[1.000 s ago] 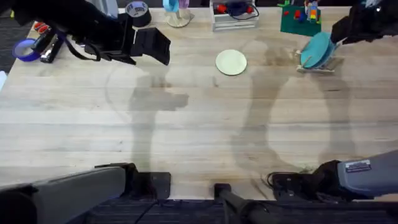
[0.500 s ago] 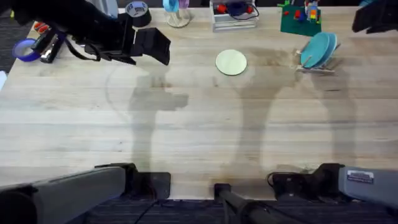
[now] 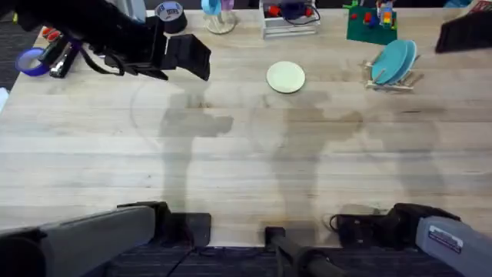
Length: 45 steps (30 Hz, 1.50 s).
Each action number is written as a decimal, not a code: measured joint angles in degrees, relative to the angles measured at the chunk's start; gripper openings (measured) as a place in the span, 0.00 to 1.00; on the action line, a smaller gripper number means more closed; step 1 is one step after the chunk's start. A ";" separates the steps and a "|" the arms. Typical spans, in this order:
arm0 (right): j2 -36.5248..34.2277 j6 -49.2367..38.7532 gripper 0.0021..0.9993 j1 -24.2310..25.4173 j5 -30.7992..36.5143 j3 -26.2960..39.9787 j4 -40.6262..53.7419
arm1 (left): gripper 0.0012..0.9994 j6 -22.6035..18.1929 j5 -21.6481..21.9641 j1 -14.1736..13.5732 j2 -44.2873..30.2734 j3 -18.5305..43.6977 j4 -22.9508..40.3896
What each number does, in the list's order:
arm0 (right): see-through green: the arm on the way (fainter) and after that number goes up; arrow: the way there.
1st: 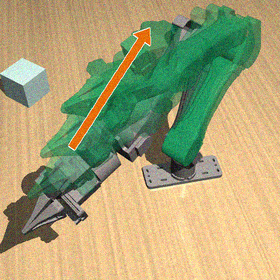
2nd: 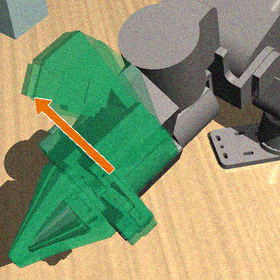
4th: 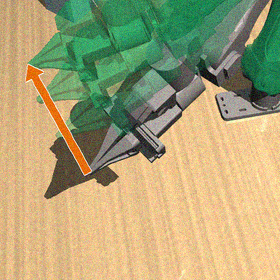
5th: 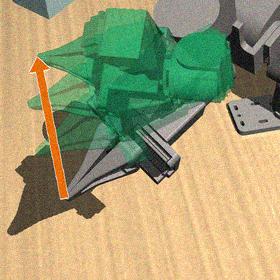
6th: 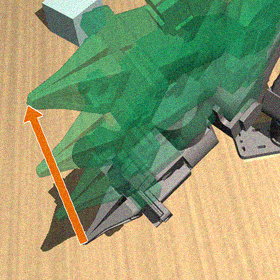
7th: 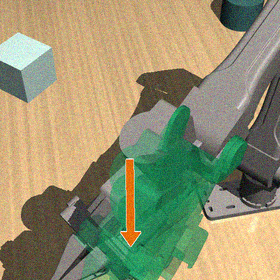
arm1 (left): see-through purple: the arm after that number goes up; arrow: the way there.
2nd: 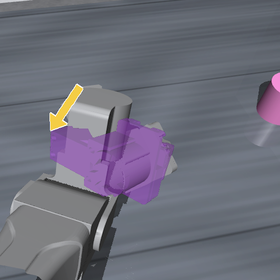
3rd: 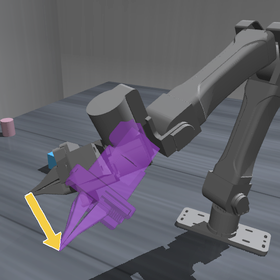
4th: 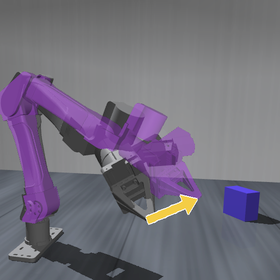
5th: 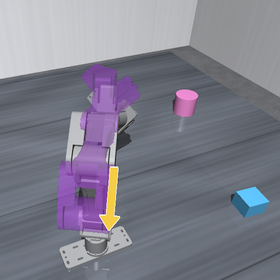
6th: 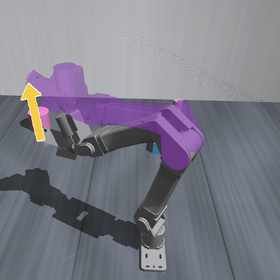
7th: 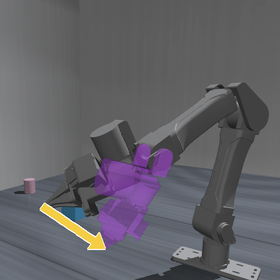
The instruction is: Pick up the plates from the table one by one and place each into a slot on the dish rack.
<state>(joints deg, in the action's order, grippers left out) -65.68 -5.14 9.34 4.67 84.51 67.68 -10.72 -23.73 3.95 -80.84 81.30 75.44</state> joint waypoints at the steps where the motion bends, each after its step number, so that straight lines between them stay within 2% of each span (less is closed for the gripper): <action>1: 1.03 -0.04 0.94 -0.48 0.00 0.04 1.47 | 1.00 0.00 0.00 0.00 0.00 0.00 0.00; 3: 2.73 0.08 0.99 -1.28 0.00 0.08 3.90 | 0.99 0.00 0.00 0.00 0.00 0.00 0.00; 9: 6.55 3.06 0.99 -3.39 0.00 0.08 6.53 | 0.99 0.00 0.00 0.00 0.02 0.00 -0.06; 13: 7.84 8.27 1.00 -4.18 -0.06 0.08 6.53 | 0.99 0.00 0.00 0.00 0.00 0.00 -1.46; 16: 8.08 11.58 1.00 -4.20 -2.70 0.11 6.27 | 1.00 0.00 0.00 0.00 0.00 -0.02 -2.32; 17: 8.07 12.27 1.00 -4.20 -4.28 0.11 5.88 | 0.93 0.10 -0.03 0.00 0.00 0.00 -2.45; 20: 7.91 13.75 1.00 -4.22 -10.52 0.11 3.68 | 0.60 0.05 -0.01 0.00 0.00 0.00 -2.56; 22: 7.56 14.36 1.00 -4.22 -15.01 0.15 2.40 | 0.25 0.15 -0.09 0.00 0.00 -0.02 -2.68; 23: 7.31 14.48 1.00 -4.22 -16.83 0.15 1.95 | 0.12 0.11 -0.33 0.00 0.00 0.00 -2.86; 24: 6.98 14.64 1.00 -4.22 -18.74 0.17 1.54 | 0.06 0.01 -0.71 0.00 0.00 -0.01 -3.24; 29: 5.08 15.42 1.00 -4.22 -25.71 0.17 1.22 | 0.04 0.00 -5.20 0.00 0.02 0.00 -5.73; 35: 4.45 15.66 0.99 -4.31 -28.37 0.17 1.07 | 0.04 0.02 -9.29 -0.57 0.00 0.00 -7.87; 39: 4.44 15.66 0.99 -4.31 -28.89 0.17 0.30 | 0.04 1.16 -10.07 -2.89 0.00 0.00 -9.84; 45: 4.43 15.68 1.00 -4.31 -29.16 0.17 0.00 | 0.04 3.49 -11.01 -7.85 -2.55 0.11 -13.67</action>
<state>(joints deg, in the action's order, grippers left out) -61.25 10.55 5.04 -24.49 84.68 67.68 -7.23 -34.74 -3.90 -83.39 81.40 61.77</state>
